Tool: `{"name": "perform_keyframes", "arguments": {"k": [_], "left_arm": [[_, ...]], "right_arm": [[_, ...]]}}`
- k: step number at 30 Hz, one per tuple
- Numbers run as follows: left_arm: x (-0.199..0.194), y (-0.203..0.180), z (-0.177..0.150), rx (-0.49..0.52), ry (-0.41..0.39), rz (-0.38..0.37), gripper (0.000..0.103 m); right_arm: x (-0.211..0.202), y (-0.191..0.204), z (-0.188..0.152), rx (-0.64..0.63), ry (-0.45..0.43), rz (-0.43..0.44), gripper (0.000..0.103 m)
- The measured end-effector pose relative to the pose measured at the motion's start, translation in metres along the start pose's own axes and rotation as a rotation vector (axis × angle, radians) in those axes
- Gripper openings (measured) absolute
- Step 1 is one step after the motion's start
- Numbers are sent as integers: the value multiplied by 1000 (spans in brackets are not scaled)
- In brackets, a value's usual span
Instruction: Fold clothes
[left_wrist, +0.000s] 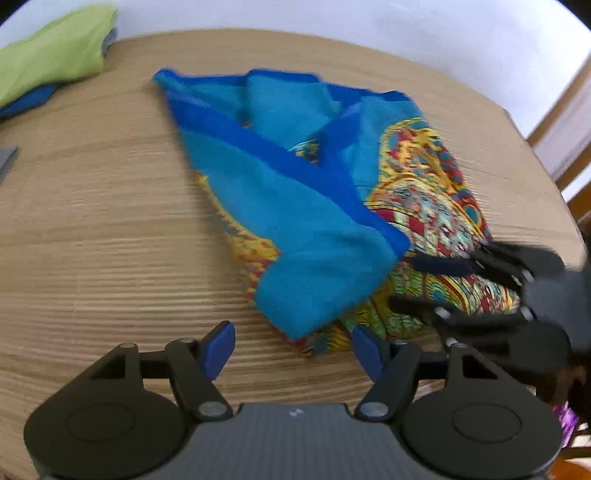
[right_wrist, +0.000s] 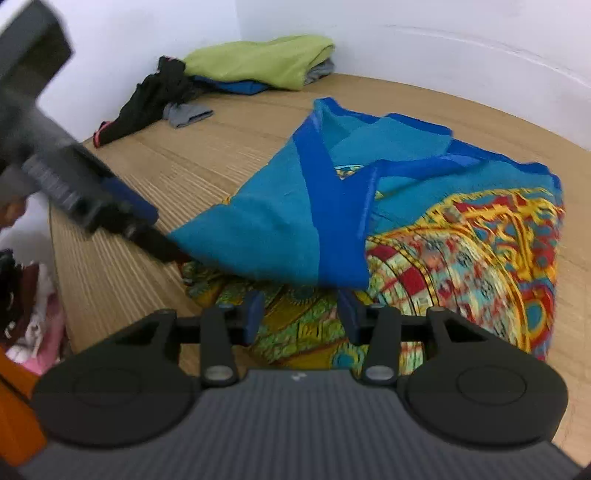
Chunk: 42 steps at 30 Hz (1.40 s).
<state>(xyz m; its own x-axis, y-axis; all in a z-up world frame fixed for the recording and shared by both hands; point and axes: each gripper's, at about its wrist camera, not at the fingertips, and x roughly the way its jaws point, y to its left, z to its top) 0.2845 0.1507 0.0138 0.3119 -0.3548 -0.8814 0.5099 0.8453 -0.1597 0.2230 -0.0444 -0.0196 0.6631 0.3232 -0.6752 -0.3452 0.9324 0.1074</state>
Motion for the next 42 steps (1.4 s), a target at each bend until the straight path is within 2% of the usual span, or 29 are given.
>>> {"name": "perform_keyframes", "arguments": {"k": [5,9,15,18,22,24,25,28,30,34,36,37,38,41,42], "left_arm": [[17,-23,-4,113,-62,41,72],[26,-35,-5,135,-90,80,72],[47,-50,-5,175,-138,195,72],[54,-58,-4,201,-145,241,72],[49,-62,-6,169,-159,263,72],[42,-62,-8,144,-178,269,72],[36,-62,-10,126,-198,269,72],[20,-64,-13,101,-277,283,73],[16,-70,-10,116,-322,304,77],[34,-82,3,145,-355,329,76],[45,-84,6,144,-358,339,56],[48,-84,8,135,-355,353,30],[48,-81,8,106,-357,345,17],[38,-68,5,2,-371,279,13],[35,-66,3,-22,-375,271,13]], "right_arm": [[16,1,9,-83,15,-49,47],[22,3,8,-167,46,-56,47],[16,-9,11,-192,43,-68,50],[20,-19,10,-210,64,-51,50],[24,-23,13,-238,24,-10,49],[24,-24,20,-250,12,39,29],[24,-24,24,-256,12,60,6],[16,-24,41,-261,-17,103,7],[9,-25,52,-260,-23,156,7],[0,-22,64,-297,-23,232,7],[-5,-20,70,-315,-22,270,7],[-7,-20,72,-325,-19,289,7],[-7,-20,74,-336,-7,309,8],[-8,-30,82,-359,36,374,10],[-6,-39,88,-331,42,389,12]]}}
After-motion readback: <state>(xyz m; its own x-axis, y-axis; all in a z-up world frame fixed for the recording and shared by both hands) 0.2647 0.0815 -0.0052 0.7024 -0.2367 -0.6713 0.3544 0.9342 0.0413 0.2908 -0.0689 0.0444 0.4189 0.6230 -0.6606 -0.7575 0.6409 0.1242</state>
